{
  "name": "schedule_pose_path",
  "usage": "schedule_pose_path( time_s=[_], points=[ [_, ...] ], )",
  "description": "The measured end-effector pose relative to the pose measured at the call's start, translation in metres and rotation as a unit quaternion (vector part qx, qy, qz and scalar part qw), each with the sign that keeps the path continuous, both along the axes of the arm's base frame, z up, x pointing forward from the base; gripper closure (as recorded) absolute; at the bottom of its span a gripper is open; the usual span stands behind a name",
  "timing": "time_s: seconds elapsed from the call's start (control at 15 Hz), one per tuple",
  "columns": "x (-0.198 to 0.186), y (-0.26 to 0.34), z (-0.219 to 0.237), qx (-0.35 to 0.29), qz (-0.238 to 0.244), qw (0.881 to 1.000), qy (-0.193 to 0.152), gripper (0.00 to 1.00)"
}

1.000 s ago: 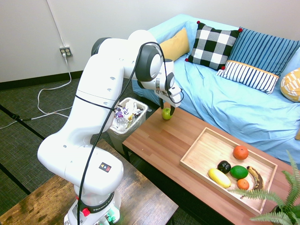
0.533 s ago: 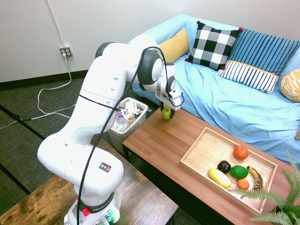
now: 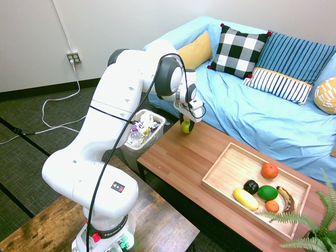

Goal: Put the apple in the tray

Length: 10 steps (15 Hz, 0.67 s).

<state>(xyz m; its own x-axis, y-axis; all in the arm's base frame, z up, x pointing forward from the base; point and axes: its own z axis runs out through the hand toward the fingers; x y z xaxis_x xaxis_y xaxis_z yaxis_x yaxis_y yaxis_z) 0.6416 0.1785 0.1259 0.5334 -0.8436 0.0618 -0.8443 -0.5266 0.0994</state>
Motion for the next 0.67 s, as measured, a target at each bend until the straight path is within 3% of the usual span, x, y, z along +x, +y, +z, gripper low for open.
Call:
schedule_pose_path(
  time_s=[0.33, 0.67],
  points=[
    [0.028, -0.057, 0.088, 0.000, -0.038, 0.999, -0.035, 1.00],
    [0.023, -0.183, 0.110, -0.006, -0.106, 0.994, -0.033, 1.00]
  ],
)
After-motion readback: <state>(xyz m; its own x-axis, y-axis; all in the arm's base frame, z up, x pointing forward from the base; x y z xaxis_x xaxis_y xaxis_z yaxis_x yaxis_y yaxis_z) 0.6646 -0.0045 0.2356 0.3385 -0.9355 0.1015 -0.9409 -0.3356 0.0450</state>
